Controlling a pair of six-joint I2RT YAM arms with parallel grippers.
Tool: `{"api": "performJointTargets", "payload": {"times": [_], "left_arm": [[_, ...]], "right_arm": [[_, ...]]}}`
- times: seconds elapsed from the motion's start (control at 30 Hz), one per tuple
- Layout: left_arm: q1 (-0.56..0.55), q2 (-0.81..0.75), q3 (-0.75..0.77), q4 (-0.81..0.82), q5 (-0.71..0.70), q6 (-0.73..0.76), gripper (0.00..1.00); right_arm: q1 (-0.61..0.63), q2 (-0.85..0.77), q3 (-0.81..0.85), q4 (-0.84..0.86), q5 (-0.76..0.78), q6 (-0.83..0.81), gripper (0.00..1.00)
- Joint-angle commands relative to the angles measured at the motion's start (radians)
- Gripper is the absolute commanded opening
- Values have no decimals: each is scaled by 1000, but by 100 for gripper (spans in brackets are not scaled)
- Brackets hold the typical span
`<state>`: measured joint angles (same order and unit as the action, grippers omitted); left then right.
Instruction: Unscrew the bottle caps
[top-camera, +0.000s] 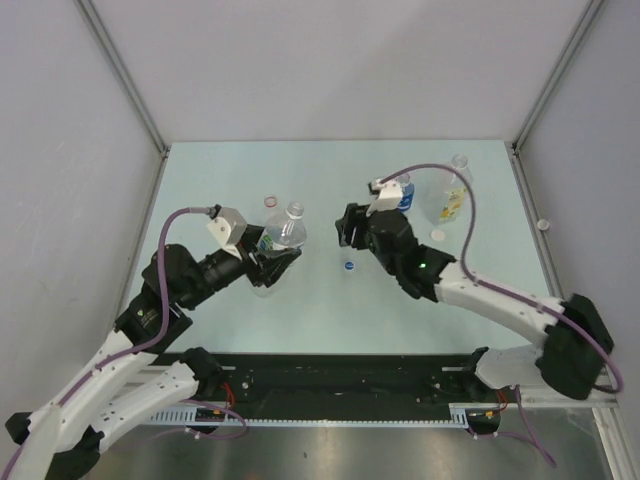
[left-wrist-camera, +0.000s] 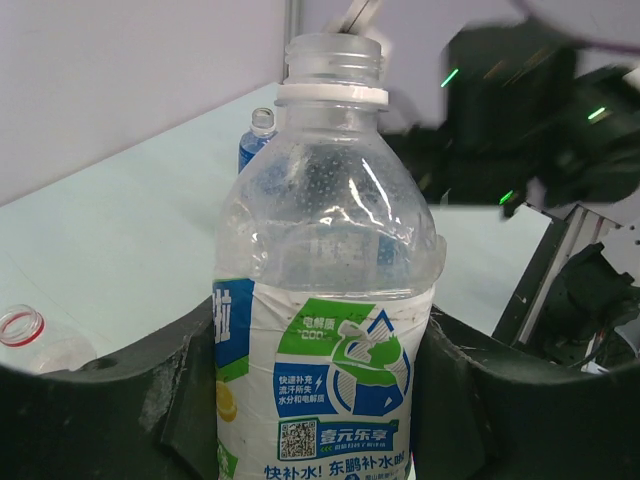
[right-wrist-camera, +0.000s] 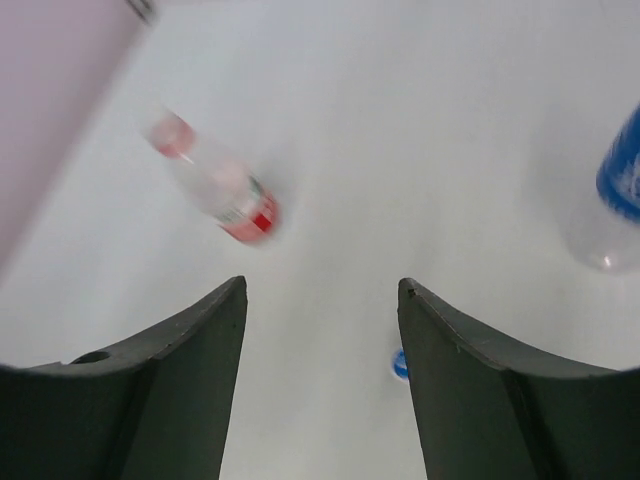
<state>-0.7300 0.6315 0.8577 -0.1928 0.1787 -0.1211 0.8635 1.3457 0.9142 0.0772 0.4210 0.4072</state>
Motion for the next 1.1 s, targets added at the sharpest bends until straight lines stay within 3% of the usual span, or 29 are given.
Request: {"api": "performJointTargets", "payload": {"times": [0.0,0.23,0.3,0.57,1.07], "left_arm": [[4,25,-23,65,-10,23,7],[4,80,-71,171,171,40,11],[4,102,-68,188,206,28,12],[3,175,-37,223,257,-8,12],[-3,178,-51,225,275,-18,13]], "right_arm": [[-10,-236,78,-74,-68,-10,66],[-118,-398,83,5,-632,137,72],[-118,-417,84,10,-682,168,73],[-75,-439,86,-7,-706,156,74],[-12,-356,106,-4,-602,102,70]]}}
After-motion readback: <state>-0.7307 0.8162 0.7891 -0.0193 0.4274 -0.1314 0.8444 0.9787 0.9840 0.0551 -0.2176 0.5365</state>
